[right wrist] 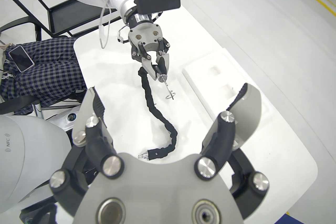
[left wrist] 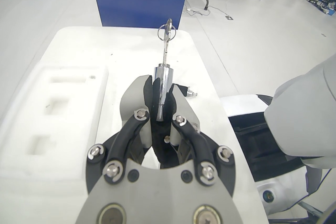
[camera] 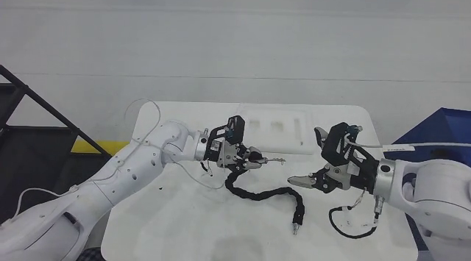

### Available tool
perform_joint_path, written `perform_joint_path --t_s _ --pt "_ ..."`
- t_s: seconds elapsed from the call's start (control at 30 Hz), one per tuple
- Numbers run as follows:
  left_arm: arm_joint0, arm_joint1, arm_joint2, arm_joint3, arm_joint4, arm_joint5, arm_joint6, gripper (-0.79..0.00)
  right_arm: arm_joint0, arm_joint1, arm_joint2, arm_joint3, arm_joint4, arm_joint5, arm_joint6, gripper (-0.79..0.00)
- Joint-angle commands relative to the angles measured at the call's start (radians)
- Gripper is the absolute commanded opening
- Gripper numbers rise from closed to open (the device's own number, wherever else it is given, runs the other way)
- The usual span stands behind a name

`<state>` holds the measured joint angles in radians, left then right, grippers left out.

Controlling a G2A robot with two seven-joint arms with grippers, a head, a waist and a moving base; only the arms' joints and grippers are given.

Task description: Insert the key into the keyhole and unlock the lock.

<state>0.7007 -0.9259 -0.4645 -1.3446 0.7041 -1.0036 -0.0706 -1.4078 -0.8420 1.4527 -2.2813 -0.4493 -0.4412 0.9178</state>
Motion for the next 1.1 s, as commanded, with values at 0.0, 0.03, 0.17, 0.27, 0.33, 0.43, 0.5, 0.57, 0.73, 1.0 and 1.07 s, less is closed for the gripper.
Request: perform_joint_path --t_s 0.0,0.03,0.17,0.27,0.33,0.43,0.5,0.57,0.73,1.0,1.07 --pt "0.007 -0.009 0.009 0.029 0.010 0.003 -0.013 -0.785 -0.003 0.000 -0.001 0.004 -0.001 -0.007 -0.005 0.000" --pt "0.010 -0.015 0.014 0.042 0.014 0.006 -0.019 -0.785 -0.005 0.000 -0.001 0.005 -0.002 -0.010 -0.007 0.000" --pt "0.011 -0.043 0.041 0.100 0.029 0.005 -0.048 -0.785 -0.009 0.001 -0.006 0.014 -0.011 -0.022 -0.017 0.000" --pt "0.007 -0.068 0.061 0.137 0.044 0.019 -0.075 -0.785 -0.010 0.001 -0.010 0.021 -0.015 -0.027 -0.021 0.000" --pt "0.000 -0.085 0.073 0.164 0.060 0.038 -0.094 -0.745 -0.009 0.001 -0.015 0.024 -0.019 -0.032 -0.023 0.000" --pt "-0.009 -0.110 0.088 0.207 0.069 0.046 -0.114 -0.422 -0.006 0.001 -0.023 0.032 -0.025 -0.039 -0.026 0.000" --pt "-0.013 -0.125 0.093 0.233 0.062 0.040 -0.113 0.000 -0.002 0.001 -0.029 0.038 -0.029 -0.045 -0.029 0.000" --pt "-0.018 -0.140 0.096 0.258 0.053 0.028 -0.108 0.000 0.002 0.001 -0.034 0.049 -0.031 -0.052 -0.034 0.000" --pt "-0.040 -0.167 0.097 0.292 0.031 -0.009 -0.094 0.000 0.020 0.000 -0.053 0.103 -0.018 -0.072 -0.042 0.000" --pt "-0.151 -0.145 0.070 0.238 -0.026 -0.009 -0.070 0.000 0.133 -0.003 -0.086 0.269 0.040 -0.226 -0.079 0.000" --pt "-0.185 -0.131 0.060 0.221 -0.053 -0.009 -0.064 0.000 0.179 -0.004 -0.091 0.324 0.066 -0.273 -0.089 0.000"
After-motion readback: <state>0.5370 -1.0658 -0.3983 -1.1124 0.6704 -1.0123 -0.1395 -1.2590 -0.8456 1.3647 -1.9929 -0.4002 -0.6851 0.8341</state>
